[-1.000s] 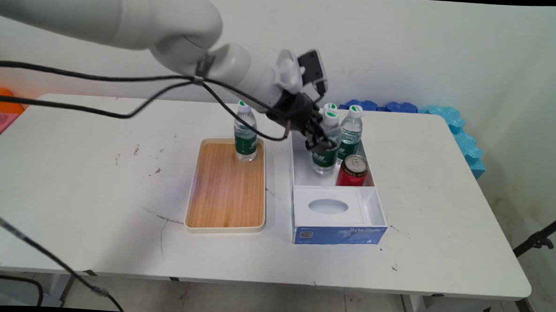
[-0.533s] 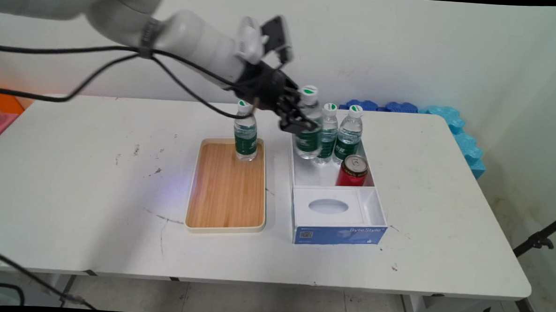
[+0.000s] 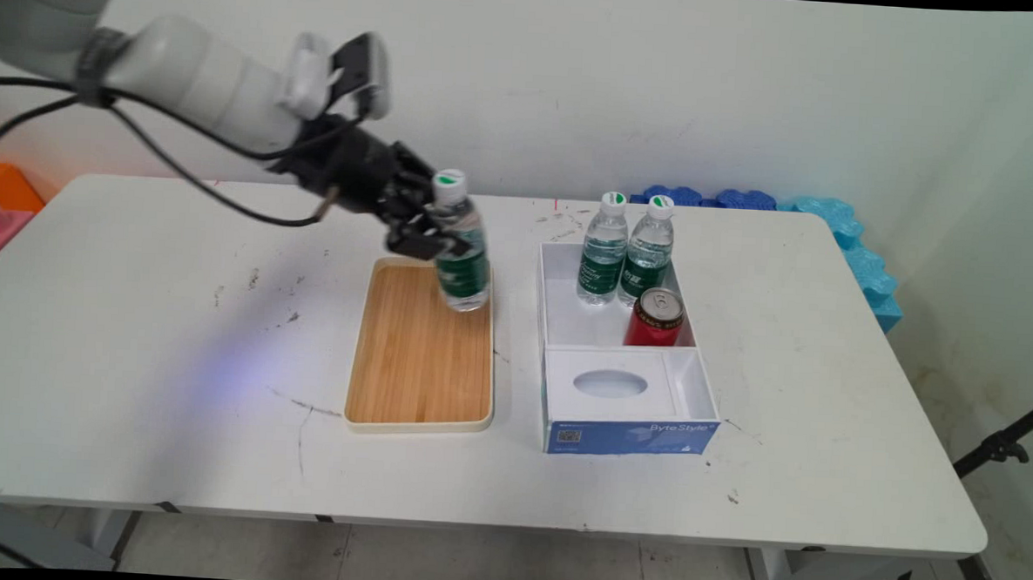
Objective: Place the picked object on the tray
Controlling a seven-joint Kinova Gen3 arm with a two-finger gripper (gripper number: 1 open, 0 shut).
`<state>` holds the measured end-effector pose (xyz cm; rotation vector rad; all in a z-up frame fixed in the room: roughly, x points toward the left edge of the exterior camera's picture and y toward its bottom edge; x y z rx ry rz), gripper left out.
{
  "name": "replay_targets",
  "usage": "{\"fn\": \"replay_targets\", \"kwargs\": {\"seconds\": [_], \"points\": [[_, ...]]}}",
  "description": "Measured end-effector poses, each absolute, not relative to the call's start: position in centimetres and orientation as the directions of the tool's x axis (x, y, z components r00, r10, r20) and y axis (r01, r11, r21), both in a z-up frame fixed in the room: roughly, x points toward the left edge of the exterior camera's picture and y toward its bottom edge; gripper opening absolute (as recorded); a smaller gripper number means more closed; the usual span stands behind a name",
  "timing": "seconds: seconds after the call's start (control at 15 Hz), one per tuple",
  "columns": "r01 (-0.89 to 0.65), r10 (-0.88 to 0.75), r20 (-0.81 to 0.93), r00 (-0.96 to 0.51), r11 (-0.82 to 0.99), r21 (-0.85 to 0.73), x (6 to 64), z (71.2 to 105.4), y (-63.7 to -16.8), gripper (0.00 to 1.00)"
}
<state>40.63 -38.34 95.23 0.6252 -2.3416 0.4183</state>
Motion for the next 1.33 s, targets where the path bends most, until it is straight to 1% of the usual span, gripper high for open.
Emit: {"fn": "replay_targets", "kwargs": {"seconds": [0.2,0.53,0.93,1.33], "points": [[-0.561,-0.361,0.658,-0.661,0.82,-0.113,44.2,94.4,-36.8,0.0],[-0.595,-0.404,0.637,-0.656,0.797,-0.107,47.9,92.9,-36.0,0.0],[-0.638,-0.443,0.628,-0.64,0.762,-0.113,50.8,90.4,-37.1,0.0],[-0.664,-0.453,0.649,-0.611,0.74,-0.108,51.0,88.6,-39.3,0.0]]}}
